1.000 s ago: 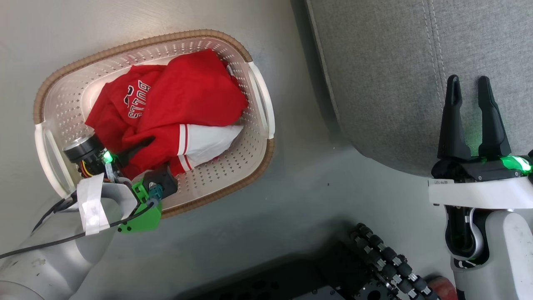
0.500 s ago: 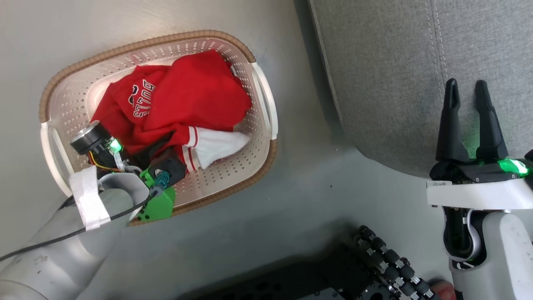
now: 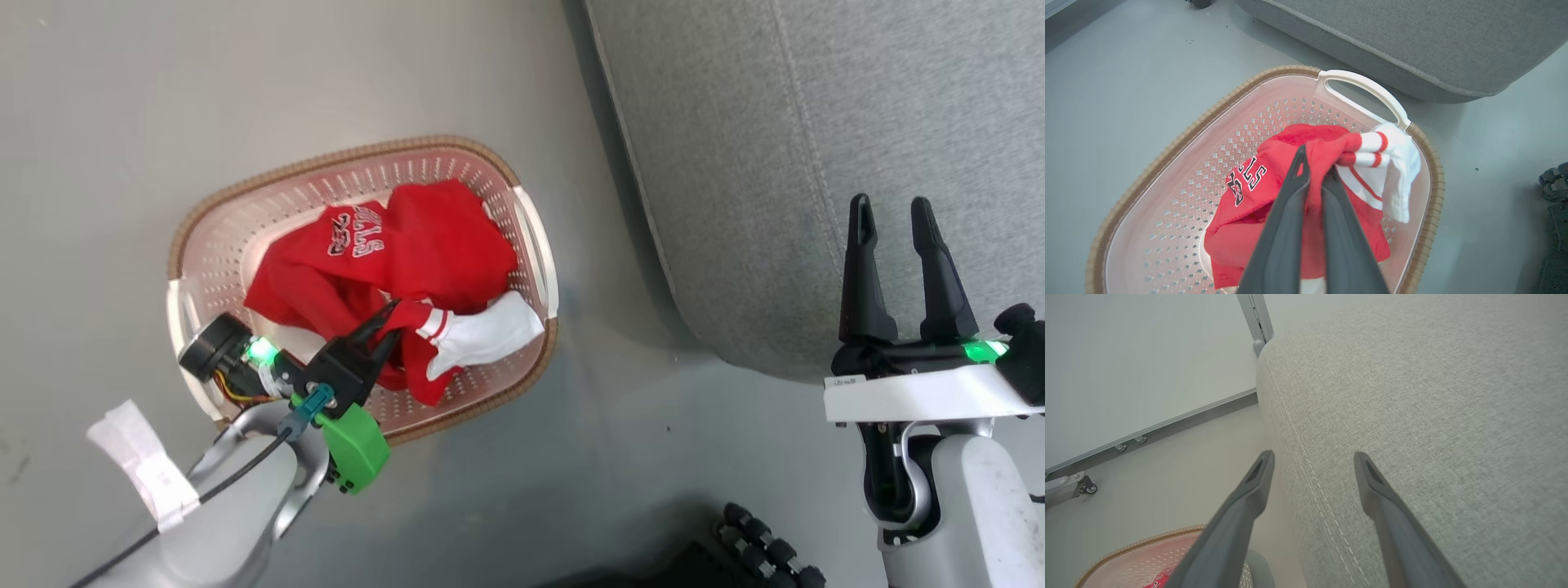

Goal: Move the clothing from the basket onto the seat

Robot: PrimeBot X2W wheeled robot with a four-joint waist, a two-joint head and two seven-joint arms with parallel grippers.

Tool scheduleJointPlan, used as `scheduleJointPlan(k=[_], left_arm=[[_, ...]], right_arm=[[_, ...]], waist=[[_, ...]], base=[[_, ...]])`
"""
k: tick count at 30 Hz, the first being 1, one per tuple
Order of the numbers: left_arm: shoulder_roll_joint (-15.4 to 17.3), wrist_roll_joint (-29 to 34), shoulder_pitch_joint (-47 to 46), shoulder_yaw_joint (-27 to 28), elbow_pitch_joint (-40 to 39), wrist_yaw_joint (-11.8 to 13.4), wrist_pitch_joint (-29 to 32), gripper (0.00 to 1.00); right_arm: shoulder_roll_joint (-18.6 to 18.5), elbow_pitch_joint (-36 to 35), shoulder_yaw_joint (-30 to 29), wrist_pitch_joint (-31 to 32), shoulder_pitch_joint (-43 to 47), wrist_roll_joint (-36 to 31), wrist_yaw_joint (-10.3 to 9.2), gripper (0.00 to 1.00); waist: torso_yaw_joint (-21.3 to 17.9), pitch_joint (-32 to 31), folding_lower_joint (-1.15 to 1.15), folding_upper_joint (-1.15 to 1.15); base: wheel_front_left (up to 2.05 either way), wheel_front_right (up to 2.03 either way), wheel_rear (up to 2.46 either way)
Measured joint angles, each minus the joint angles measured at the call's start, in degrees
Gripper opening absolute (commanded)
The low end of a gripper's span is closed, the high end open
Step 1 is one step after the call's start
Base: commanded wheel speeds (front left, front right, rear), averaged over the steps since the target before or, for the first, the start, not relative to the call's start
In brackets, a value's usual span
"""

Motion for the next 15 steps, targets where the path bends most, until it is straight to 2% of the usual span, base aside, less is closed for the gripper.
scheduleJointPlan(k=[8,15], left_arm=[[-3.9,-3.7,9.7,10.3,-6.6,-2.2,0.0,0.0],[-8.3,-3.5,15.0,18.7,-11.4,-3.9,0.0,0.0]], right_arm=[[0.0,3.0,-1.5,0.0,3.2,-2.4,0.0,1.0],[0.0,4.9,-1.0,0.0,5.6,-4.6,0.0,1.0]], waist=[[1.7,-8.4,0.0,0.0],[3.9,-16.0,0.0,0.0]], base=[[0.0,0.0,0.0],[0.0,0.0,0.0]])
